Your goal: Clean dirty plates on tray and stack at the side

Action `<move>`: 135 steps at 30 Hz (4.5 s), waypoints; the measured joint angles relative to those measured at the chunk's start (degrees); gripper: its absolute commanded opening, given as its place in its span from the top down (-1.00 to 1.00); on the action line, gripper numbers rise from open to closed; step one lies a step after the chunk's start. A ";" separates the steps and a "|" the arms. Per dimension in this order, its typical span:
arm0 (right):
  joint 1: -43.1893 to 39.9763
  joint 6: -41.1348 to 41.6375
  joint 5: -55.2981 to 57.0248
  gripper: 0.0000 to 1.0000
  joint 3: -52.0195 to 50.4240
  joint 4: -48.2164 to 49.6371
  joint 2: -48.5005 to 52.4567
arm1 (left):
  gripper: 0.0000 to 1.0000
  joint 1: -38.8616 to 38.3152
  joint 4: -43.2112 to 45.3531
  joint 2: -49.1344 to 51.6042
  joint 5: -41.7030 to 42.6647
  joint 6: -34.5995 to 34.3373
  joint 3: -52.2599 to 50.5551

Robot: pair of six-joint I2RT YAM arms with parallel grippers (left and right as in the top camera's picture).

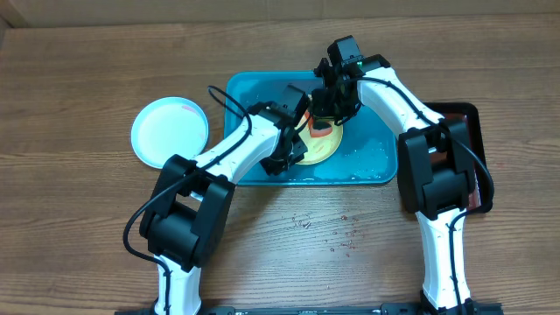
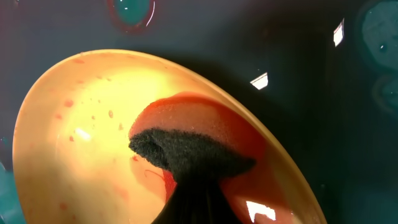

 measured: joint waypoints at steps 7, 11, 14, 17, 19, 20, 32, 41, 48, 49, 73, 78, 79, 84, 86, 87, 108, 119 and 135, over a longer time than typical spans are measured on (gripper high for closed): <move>-0.11 0.04 0.37 0.93 0.00 -0.76 -0.11 | 0.92 1.29 4.98 -0.90 -1.27 -2.14 -2.16; -0.59 0.07 0.57 0.92 0.00 -1.92 -0.22 | 0.92 3.78 7.74 -0.90 -1.42 3.37 -2.54; -0.61 0.07 -0.17 0.92 0.02 -3.58 -0.33 | 0.92 6.34 8.68 -0.87 0.35 14.19 -2.45; -0.59 0.09 -2.29 0.92 -0.02 -5.22 -0.33 | 0.92 9.77 8.72 -0.52 3.06 26.45 -1.57; -0.44 0.09 -4.02 0.93 -0.13 -5.68 -0.33 | 0.92 11.89 8.90 -0.44 4.48 34.12 -0.83; -0.24 0.09 -4.63 0.92 -0.20 -5.73 -0.33 | 0.92 12.76 9.05 -0.44 4.98 37.46 -0.52; 3.72 -3.17 0.15 0.93 -0.59 -1.68 -0.55 | 0.92 16.98 8.13 -0.44 9.53 59.58 -0.07; 7.65 -6.19 5.73 0.93 -0.61 1.36 -1.07 | 0.91 17.81 6.93 -0.39 12.33 54.99 -0.07; 8.94 -5.90 6.32 0.93 -0.59 1.79 -1.07 | 0.92 17.81 6.23 0.33 14.82 50.71 -0.09; 8.87 -5.77 6.82 0.93 -0.57 1.84 -1.07 | 0.91 17.81 6.27 0.35 15.19 50.34 -0.09; 3.78 -5.25 11.67 0.93 1.09 -5.27 -0.96 | -0.15 15.30 10.43 0.35 18.43 38.42 0.09; 4.57 -2.47 7.48 0.93 0.79 -5.16 -0.96 | -0.11 14.78 13.70 0.35 15.96 35.06 0.20; 4.68 -1.84 6.62 0.93 0.68 -5.14 -0.96 | -0.08 14.64 13.92 0.35 15.63 34.69 0.20; 4.79 -0.57 4.85 0.93 0.57 -5.14 -0.96 | 0.12 12.57 14.19 1.46 14.23 32.63 0.55; 4.79 -0.33 4.76 0.93 0.50 -5.16 -0.94 | 0.33 12.04 13.99 3.32 14.12 31.23 0.87; 4.79 -0.17 4.63 0.93 0.39 -5.07 -0.94 | 0.45 12.17 13.90 3.37 13.92 30.27 1.20; 9.22 1.60 2.34 0.93 0.20 -1.97 -0.76 | 0.92 13.55 13.35 4.26 14.36 28.65 1.29; 4.92 4.76 12.13 0.93 1.51 3.32 -0.15 | 0.91 12.83 14.01 4.57 15.30 27.34 1.49; 2.08 -0.24 16.76 0.93 5.20 -15.89 0.07 | 0.92 12.52 13.60 4.68 16.79 27.19 1.51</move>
